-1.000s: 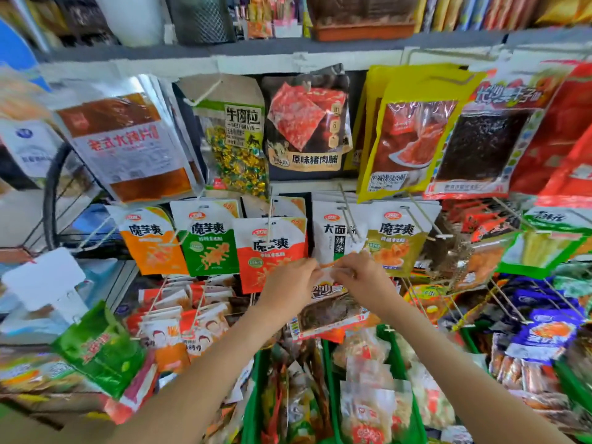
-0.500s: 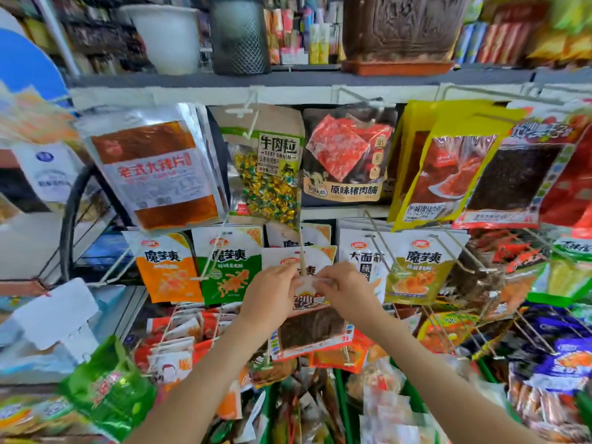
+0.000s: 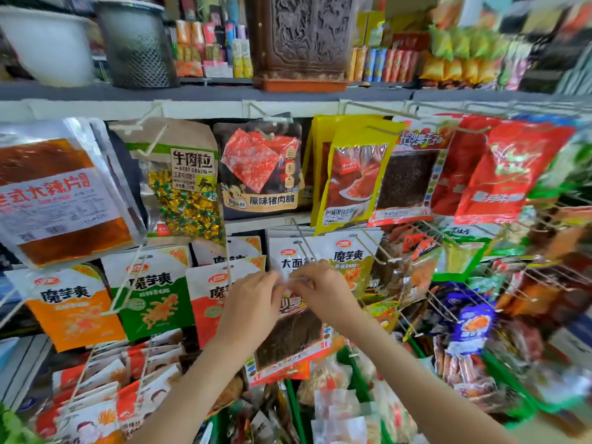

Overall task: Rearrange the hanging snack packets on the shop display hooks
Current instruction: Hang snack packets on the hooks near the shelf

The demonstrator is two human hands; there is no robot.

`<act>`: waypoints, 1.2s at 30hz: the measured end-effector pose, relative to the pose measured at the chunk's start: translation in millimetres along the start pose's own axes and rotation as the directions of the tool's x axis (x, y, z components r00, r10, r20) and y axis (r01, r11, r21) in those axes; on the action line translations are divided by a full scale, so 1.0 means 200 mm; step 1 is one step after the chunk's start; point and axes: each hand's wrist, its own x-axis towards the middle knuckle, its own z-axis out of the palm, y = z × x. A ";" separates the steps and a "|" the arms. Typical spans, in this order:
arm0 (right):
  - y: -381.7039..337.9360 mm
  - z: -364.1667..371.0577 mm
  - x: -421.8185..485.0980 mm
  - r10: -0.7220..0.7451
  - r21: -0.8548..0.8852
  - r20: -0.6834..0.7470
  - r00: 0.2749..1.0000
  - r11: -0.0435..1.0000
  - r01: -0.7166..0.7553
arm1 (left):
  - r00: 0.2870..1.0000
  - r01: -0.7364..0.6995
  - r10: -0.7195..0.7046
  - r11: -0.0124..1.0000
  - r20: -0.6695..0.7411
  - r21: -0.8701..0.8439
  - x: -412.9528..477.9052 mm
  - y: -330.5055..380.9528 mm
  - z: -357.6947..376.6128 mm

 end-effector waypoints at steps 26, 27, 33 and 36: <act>0.85 -1.68 0.46 -0.090 -0.085 -0.593 0.800 0.995 0.049 | 0.924 -0.068 0.086 0.996 -0.374 0.061 1.40 1.43 0.38; 0.87 -1.68 0.47 -0.092 -0.071 -0.584 0.806 0.996 0.062 | 0.927 -0.054 0.074 0.996 -0.366 0.066 1.42 1.44 0.39; 0.92 -1.72 0.51 -0.105 -0.030 -0.516 0.850 0.994 0.105 | 0.910 -0.046 0.082 0.994 -0.407 0.097 1.43 1.45 0.41; 0.90 -1.75 0.51 -0.092 0.013 -0.500 0.861 0.993 0.113 | 0.880 -0.071 0.110 0.992 -0.462 0.102 1.42 1.46 0.40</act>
